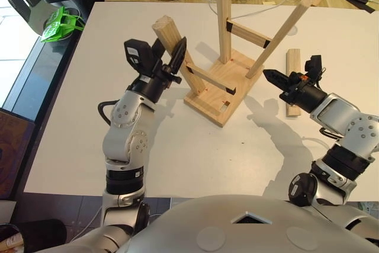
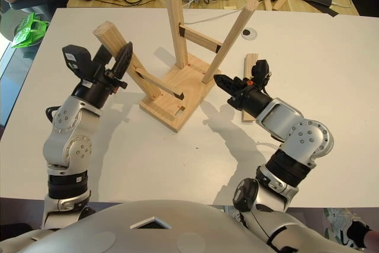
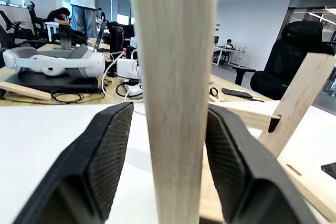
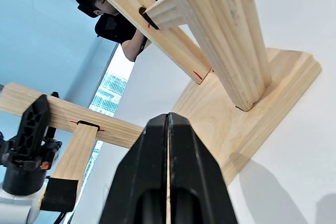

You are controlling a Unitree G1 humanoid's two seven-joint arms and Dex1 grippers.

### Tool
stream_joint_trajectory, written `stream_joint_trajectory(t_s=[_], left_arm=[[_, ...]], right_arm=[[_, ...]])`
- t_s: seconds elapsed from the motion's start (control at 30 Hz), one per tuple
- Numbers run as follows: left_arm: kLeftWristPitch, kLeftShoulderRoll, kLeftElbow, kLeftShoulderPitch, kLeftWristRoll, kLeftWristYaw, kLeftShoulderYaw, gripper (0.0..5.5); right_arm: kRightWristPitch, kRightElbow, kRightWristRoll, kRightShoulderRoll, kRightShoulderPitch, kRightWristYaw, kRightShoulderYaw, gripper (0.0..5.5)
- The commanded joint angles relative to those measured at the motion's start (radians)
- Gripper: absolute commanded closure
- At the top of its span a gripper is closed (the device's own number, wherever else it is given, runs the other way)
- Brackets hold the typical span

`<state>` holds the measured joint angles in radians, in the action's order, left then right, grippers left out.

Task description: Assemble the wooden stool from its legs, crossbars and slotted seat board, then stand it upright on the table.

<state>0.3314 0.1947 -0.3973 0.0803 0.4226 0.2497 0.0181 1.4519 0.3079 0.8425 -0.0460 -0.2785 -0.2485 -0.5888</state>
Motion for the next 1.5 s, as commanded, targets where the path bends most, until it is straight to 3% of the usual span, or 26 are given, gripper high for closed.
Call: stream_joint_trajectory(t_s=[0.03,0.2,0.43,0.67,0.77,0.97,1.13,1.2,1.27,1.5], left_arm=[[0.047,-0.015,-0.101,0.087,0.009,-0.026,-0.026,2.52],[0.149,-0.016,-0.155,0.201,0.085,-0.065,0.012,2.52],[0.268,-0.065,-0.228,0.114,0.168,-0.129,-0.021,2.52],[0.310,-0.150,-0.298,0.120,0.210,-0.240,-0.034,2.49],[0.304,-0.140,-0.289,0.237,0.205,-0.275,0.017,2.49],[0.247,-0.045,-0.177,0.447,0.160,-0.247,0.120,2.49],[0.231,-0.045,-0.168,0.449,0.157,-0.241,0.116,2.49],[0.227,-0.047,-0.171,0.435,0.151,-0.243,0.112,2.49],[0.223,-0.047,-0.165,0.433,0.147,-0.241,0.113,2.49],[0.221,-0.045,-0.161,0.439,0.144,-0.243,0.117,2.49]], right_arm=[[-0.007,-0.002,0.020,-0.011,0.019,0.002,0.016,5.50],[-0.022,0.023,0.037,-0.003,0.050,0.005,0.028,5.50],[-0.089,0.069,0.010,-0.111,0.042,0.027,0.041,5.50],[-0.130,0.055,-0.104,-0.260,0.040,0.107,0.063,4.21],[-0.098,0.053,-0.185,-0.220,-0.003,0.235,0.080,3.73],[0.060,0.054,-0.401,-0.009,-0.101,0.515,0.157,3.73],[-0.023,0.088,-0.563,-0.116,-0.014,0.544,0.381,2.96],[-0.069,0.071,-0.604,-0.146,-0.017,0.532,0.419,2.63],[-0.066,0.035,-0.621,-0.120,-0.019,0.525,0.397,2.31],[0.090,-0.009,-0.661,0.033,-0.067,0.520,0.245,2.31]])
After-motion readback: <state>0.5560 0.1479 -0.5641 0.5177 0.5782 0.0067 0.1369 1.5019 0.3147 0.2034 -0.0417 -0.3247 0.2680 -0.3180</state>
